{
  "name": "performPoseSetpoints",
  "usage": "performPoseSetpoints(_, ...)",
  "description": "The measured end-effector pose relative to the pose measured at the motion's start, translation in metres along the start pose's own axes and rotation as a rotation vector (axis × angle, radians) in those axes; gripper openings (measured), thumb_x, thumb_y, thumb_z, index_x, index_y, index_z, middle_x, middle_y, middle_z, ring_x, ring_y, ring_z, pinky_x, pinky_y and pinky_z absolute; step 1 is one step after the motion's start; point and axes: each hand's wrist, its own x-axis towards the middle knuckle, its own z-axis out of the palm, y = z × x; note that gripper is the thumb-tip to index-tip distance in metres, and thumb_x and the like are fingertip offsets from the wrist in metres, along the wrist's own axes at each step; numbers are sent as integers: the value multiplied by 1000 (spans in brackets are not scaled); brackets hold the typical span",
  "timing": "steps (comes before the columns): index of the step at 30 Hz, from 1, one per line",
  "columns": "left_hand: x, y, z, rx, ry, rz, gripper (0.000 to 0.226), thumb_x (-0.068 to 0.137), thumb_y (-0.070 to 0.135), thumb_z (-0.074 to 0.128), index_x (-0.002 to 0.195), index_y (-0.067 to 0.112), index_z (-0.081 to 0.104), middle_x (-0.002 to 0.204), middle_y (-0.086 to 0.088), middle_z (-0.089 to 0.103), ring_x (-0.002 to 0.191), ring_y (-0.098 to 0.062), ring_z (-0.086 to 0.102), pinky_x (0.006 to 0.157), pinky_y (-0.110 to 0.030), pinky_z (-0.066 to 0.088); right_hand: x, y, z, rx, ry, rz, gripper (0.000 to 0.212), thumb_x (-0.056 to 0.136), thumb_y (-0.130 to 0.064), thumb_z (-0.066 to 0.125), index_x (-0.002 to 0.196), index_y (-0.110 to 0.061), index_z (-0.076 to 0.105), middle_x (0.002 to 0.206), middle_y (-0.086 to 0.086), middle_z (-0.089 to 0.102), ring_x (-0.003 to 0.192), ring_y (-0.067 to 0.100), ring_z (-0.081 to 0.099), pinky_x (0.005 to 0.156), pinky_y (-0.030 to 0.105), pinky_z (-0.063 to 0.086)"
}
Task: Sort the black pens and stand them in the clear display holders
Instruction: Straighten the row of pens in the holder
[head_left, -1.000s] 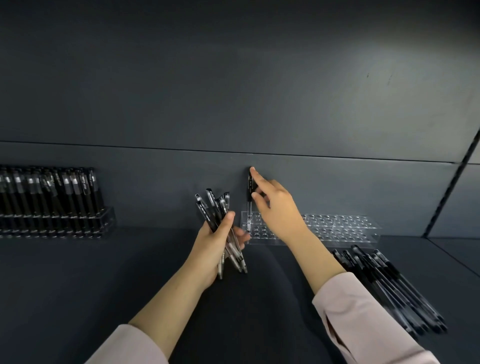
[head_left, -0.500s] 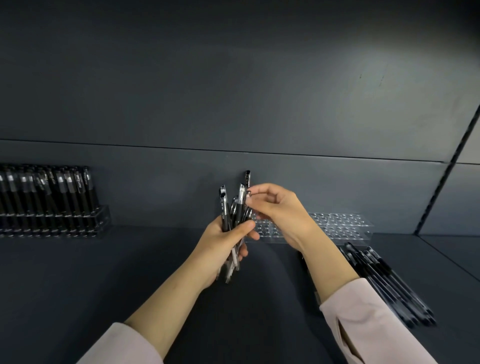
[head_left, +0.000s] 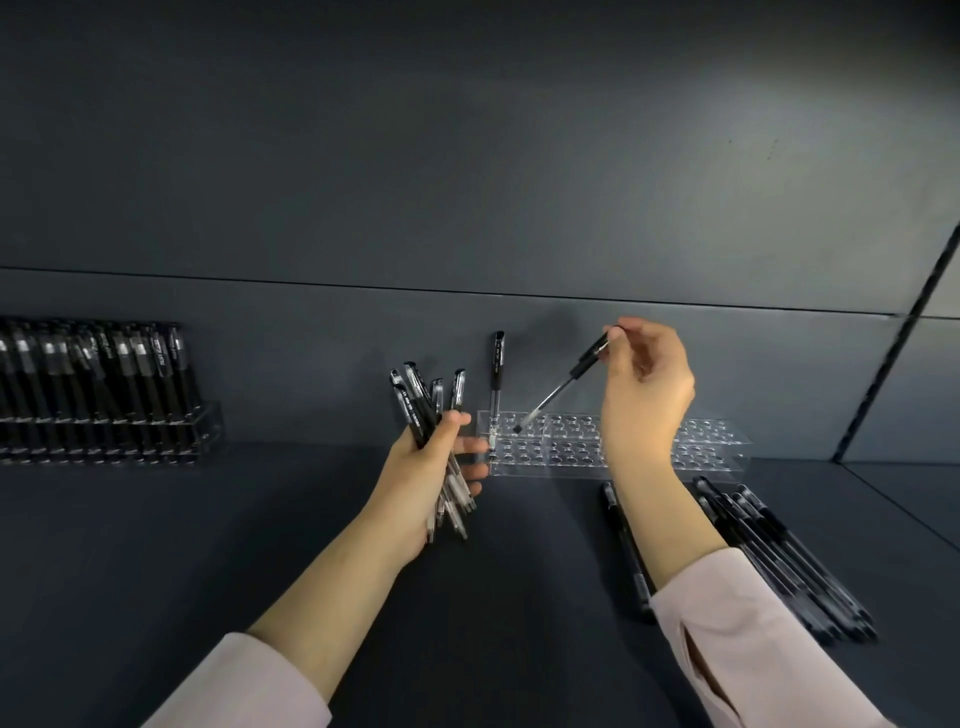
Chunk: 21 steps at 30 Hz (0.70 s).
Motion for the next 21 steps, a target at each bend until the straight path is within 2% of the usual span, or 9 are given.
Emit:
performPoseSetpoints(3, 2, -1, 1, -15, 25, -39, 19, 100, 30, 53, 104, 12, 58, 68, -1, 56, 50, -15, 50, 50, -31, 48, -4, -5, 3, -14, 3, -94, 10, 95, -15, 57, 102, -15, 63, 91, -7, 67, 84, 9, 64, 73, 10, 46)
performPoseSetpoints(5, 2, -1, 3, -18, 10, -46, 16, 101, 25, 51, 94, 12, 52, 68, -1, 51, 48, -13, 44, 45, -28, 41, -7, -5, 6, -39, -35, -126, 10, 95, -13, 56, 103, -14, 64, 90, -7, 67, 84, 6, 63, 73, 9, 45)
performPoseSetpoints(7, 2, -1, 3, -1, 1, -29, 16, 102, 20, 49, 89, 11, 51, 71, -2, 52, 52, -12, 44, 45, -26, 40, -10, -4, 9, -68, -74, -153, 11, 95, -12, 56, 102, -14, 65, 91, -5, 68, 84, 4, 62, 74, 8, 45)
performPoseSetpoints(11, 2, 0, 3, -10, 14, -14, 7, 101, 17, 51, 102, 10, 53, 79, -2, 62, 58, -10, 50, 46, -23, 43, -12, -2, 14, -111, -154, -189, 14, 96, -12, 56, 104, -12, 66, 93, -4, 68, 86, 3, 62, 74, 7, 43)
performPoseSetpoints(17, 0, 1, 1, -6, 15, -5, 12, 99, 26, 56, 105, 15, 57, 82, 1, 66, 59, -10, 53, 48, -24, 46, -2, 4, 25, -205, -295, -237, 19, 97, -11, 54, 108, -15, 69, 96, -9, 68, 87, -1, 61, 77, 10, 45)
performPoseSetpoints(21, 1, 0, 0, 66, 37, -9, 16, 100, 30, 53, 106, 15, 56, 77, 1, 62, 56, -12, 51, 48, -26, 45, 0, 16, 29, -236, -438, -199, 28, 97, -4, 49, 115, -16, 68, 102, -9, 66, 88, -12, 57, 79, 3, 40)
